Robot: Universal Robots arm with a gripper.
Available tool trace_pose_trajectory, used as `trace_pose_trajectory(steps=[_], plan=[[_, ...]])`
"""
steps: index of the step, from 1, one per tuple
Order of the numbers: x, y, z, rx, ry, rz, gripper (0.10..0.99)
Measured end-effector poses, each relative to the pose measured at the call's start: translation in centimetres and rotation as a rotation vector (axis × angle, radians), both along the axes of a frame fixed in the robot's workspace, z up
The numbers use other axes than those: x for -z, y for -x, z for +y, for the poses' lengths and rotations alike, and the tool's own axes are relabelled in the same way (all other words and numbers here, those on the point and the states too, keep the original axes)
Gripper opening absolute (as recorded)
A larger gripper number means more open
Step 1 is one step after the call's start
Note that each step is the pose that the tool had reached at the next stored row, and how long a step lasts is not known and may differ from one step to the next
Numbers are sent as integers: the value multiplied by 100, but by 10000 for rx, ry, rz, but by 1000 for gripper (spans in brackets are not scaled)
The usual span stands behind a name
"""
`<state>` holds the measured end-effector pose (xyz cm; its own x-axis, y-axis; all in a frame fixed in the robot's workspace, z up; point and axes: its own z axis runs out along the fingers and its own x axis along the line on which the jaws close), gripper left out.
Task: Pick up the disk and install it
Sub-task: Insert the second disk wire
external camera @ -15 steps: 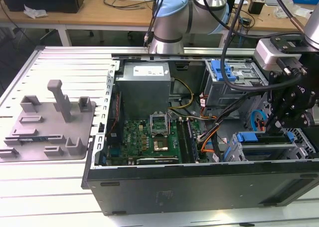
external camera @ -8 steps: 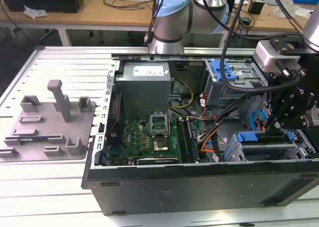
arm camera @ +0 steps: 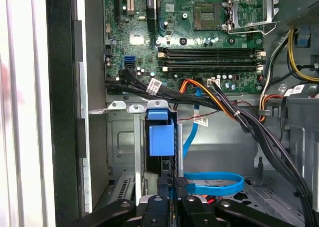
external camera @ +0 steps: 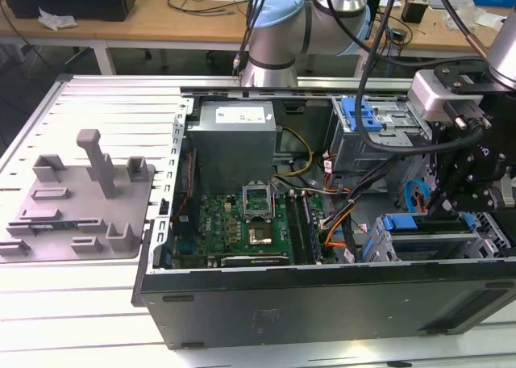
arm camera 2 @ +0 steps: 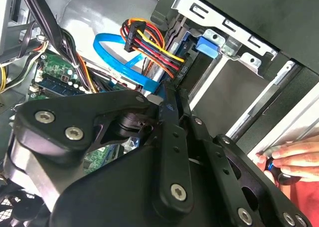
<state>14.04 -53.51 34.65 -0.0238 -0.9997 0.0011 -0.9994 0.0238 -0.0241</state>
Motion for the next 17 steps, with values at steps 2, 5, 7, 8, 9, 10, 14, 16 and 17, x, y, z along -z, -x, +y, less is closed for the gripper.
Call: trace_pose_trajectory(steps=[2, 5, 7, 8, 9, 10, 14, 16, 17], plan=[[8, 0, 0, -10, 2, 0, 161], [22, 0, 2, -40, 1, 0, 161], [23, 0, 4, -46, 0, 0, 161], [24, 0, 5, -47, 1, 0, 161], [23, 0, 5, -48, 2, 1, 161], [25, 0, 7, -48, -3, -1, 161], [23, 0, 12, -48, 5, 0, 161], [25, 0, 13, -49, 5, 0, 161], [28, 0, 14, -50, 5, 0, 161]])
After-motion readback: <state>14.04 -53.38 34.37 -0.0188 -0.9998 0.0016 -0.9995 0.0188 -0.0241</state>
